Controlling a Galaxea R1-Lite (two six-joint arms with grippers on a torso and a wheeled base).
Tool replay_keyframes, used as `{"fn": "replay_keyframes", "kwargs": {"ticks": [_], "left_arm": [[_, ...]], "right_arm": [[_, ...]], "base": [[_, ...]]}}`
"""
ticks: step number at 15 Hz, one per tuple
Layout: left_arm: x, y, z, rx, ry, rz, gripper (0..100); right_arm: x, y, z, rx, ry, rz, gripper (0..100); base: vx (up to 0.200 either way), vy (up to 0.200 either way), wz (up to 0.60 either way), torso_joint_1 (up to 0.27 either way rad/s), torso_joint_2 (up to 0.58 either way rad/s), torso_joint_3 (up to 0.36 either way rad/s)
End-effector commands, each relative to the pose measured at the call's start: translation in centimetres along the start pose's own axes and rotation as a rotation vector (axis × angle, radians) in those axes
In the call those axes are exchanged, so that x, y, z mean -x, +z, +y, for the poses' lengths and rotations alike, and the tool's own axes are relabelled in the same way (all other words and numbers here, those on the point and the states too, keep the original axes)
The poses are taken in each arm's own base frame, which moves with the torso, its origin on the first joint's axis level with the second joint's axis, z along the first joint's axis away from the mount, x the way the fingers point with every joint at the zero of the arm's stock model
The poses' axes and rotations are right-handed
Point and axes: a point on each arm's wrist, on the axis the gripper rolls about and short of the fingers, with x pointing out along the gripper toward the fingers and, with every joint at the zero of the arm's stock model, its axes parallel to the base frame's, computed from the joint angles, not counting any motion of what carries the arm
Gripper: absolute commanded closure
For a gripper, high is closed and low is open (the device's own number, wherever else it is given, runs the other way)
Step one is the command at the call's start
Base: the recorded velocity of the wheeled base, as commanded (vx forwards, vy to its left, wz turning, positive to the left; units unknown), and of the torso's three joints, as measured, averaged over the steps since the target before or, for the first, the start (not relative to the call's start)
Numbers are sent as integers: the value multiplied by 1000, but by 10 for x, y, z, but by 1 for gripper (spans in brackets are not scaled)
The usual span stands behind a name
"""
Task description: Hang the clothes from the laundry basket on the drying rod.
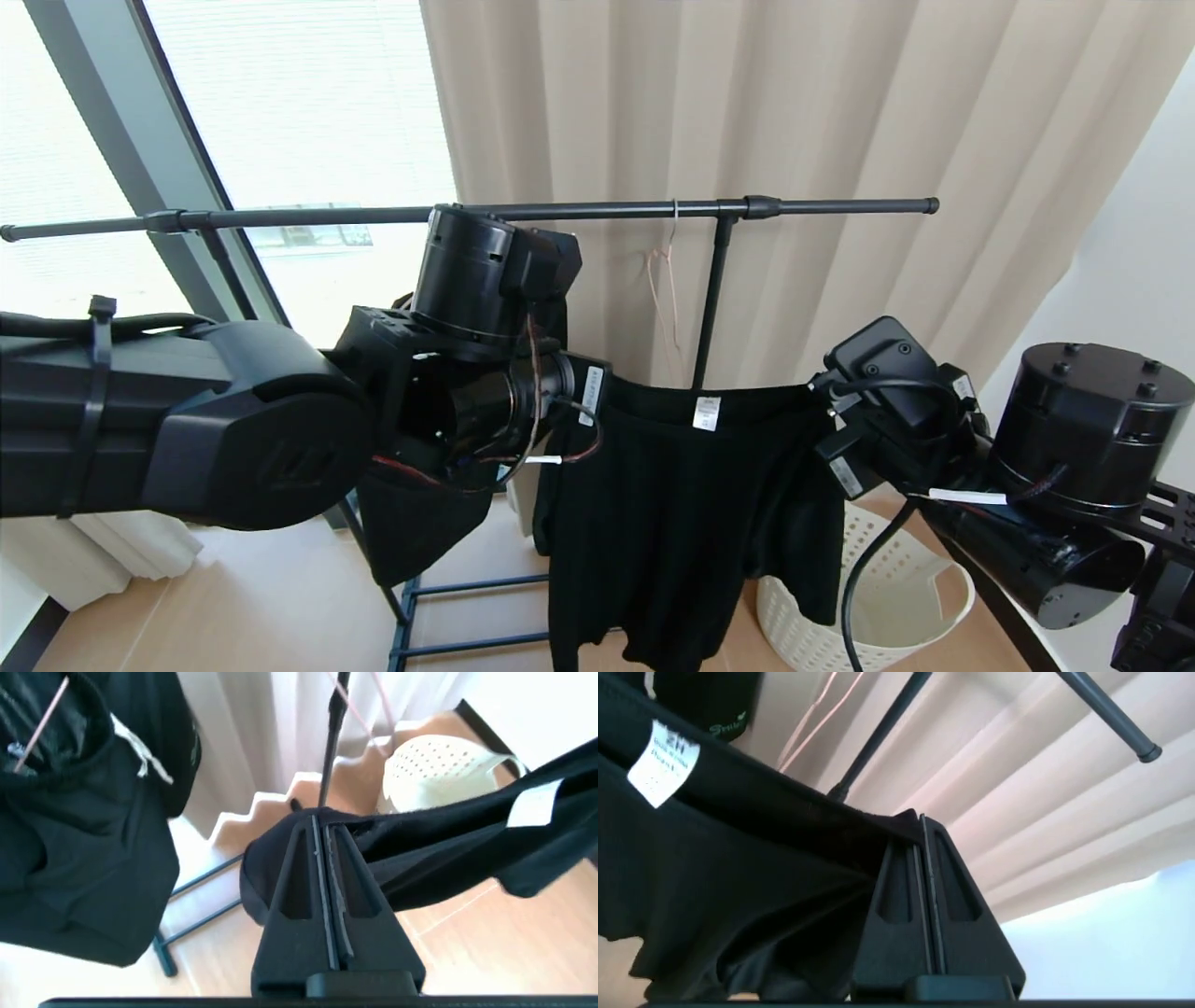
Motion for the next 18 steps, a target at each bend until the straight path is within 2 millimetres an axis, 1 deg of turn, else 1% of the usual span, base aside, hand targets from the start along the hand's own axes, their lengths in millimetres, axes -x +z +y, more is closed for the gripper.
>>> {"fn": "replay_keyframes", "kwargs": {"ticks": [1,3,4,6,7,9,11,12,13,14,16,18], "left_arm": [[3,10,-1,11,-22,-36,100],[5,20,-2,19,-83,-63,100],[8,31,-3,27,-130,-98,100],[5,41,-4,33,-165,-125,100],[1,48,-7,35,-193,-144,100],[-3,54,-9,39,-204,-163,100],[-6,62,-11,42,-231,-188,100],[-7,64,-12,42,-245,-192,100],[-7,64,-13,42,-246,-192,100],[-7,63,-14,41,-249,-190,100],[-8,62,-14,40,-249,-186,100],[-7,62,-13,38,-246,-175,100]], "right_arm": [[13,-3,-4,50,18,5,100],[29,-2,-2,93,113,-15,100],[44,2,3,123,221,-34,100],[58,7,16,152,322,-61,100],[67,11,28,142,380,-81,100],[72,19,41,89,434,-100,100],[75,35,61,-62,500,-103,100],[72,41,70,-121,512,-96,100],[70,45,74,-153,516,-92,100],[68,52,79,-228,520,-88,100],[67,60,77,-299,518,-95,100],[68,69,71,-346,511,-120,100]], "base": [[0,0,0,0,0,0],[0,0,0,0,0,0],[0,0,0,0,0,0],[0,0,0,0,0,0],[0,0,0,0,0,0],[0,0,0,0,0,0],[0,0,0,0,0,0],[0,0,0,0,0,0],[0,0,0,0,0,0],[0,0,0,0,0,0],[0,0,0,0,0,0],[0,0,0,0,0,0]]}}
